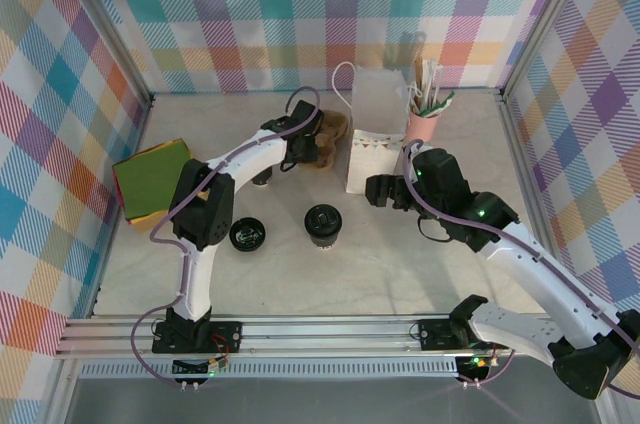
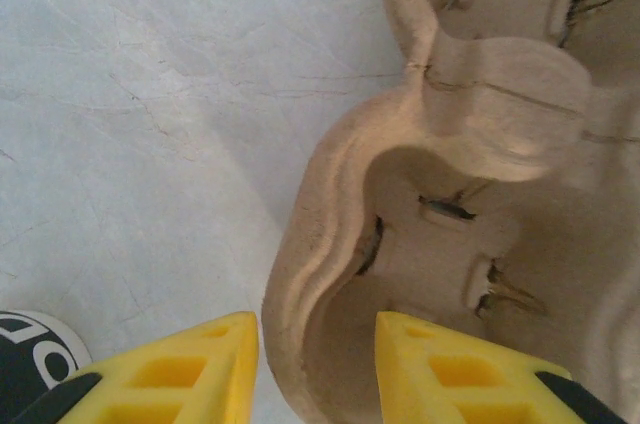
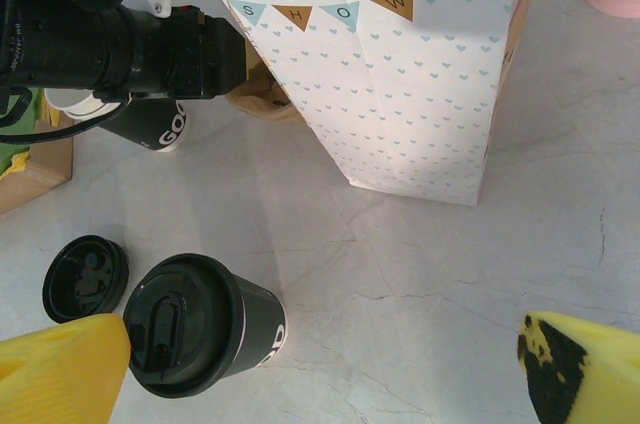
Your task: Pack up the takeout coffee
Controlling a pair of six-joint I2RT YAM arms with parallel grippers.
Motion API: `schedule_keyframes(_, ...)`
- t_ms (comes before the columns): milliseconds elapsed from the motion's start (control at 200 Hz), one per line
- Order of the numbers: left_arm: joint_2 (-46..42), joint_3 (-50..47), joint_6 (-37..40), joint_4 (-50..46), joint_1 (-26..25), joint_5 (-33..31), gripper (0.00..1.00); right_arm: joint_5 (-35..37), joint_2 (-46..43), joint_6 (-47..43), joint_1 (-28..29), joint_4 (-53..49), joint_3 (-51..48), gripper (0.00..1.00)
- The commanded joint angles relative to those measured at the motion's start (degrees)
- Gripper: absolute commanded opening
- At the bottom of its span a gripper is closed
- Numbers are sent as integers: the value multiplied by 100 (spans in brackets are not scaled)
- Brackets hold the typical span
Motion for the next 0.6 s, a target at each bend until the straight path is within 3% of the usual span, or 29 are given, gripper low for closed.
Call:
schedule_keyframes(0, 88, 140, 114, 4, 97, 151, 35, 67, 16, -13, -57, -86, -5, 99)
schedule_keyframes(215, 211, 156, 118, -12, 138, 235, 35, 58, -10, 20, -67, -95, -44, 99)
schedule_keyframes(265, 232, 148, 116, -20, 142, 234, 30, 49, -11, 26, -67, -91, -55, 99)
schedule_keyframes(595, 265, 156, 109, -29, 177, 299, 25, 14, 7, 31, -77, -55, -88, 99)
